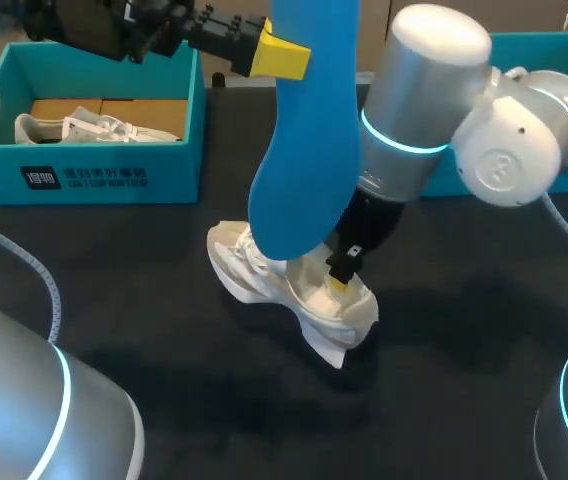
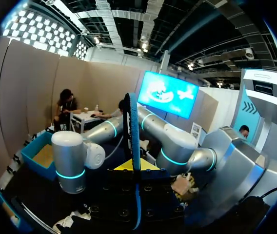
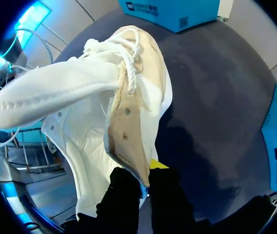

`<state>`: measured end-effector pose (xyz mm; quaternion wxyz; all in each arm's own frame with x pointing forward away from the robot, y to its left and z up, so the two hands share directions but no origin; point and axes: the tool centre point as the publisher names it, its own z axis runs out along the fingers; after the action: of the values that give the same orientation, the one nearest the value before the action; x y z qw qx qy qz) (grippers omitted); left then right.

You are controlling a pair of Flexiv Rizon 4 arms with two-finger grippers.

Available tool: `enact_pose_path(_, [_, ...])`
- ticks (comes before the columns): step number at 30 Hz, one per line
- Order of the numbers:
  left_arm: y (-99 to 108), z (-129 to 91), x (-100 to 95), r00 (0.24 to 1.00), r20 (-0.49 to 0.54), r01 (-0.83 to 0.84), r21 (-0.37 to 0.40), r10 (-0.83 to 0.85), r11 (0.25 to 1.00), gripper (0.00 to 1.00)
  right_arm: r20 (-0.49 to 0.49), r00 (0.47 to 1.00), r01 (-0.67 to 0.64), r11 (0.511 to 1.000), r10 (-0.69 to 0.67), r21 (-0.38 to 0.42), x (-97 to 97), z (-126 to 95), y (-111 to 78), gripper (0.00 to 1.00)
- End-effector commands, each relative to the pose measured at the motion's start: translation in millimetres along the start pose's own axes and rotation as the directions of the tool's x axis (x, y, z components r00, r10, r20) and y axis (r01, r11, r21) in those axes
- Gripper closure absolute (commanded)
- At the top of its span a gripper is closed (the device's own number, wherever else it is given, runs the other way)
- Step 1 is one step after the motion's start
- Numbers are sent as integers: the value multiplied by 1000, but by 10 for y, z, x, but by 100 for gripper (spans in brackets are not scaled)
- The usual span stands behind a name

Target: Take the shoe out of the shoebox, open the shoe tongue, remove and reinsert the insole, then place the shoe into the shoebox

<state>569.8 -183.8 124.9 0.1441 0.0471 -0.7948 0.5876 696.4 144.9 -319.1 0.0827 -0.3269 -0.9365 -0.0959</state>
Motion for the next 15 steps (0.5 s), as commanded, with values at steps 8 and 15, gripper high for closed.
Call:
enact_pose_path(8, [-6, 16, -9, 1000, 0, 1, -2, -1, 1000, 100, -26, 972, -234, 968, 232, -91, -66, -10, -118, 100])
enact_pose_path(15, [-6, 16, -9, 1000, 0, 1, -2, -1, 1000, 100, -33, 801, -596, 791, 597, -136, -4, 50, -292, 100])
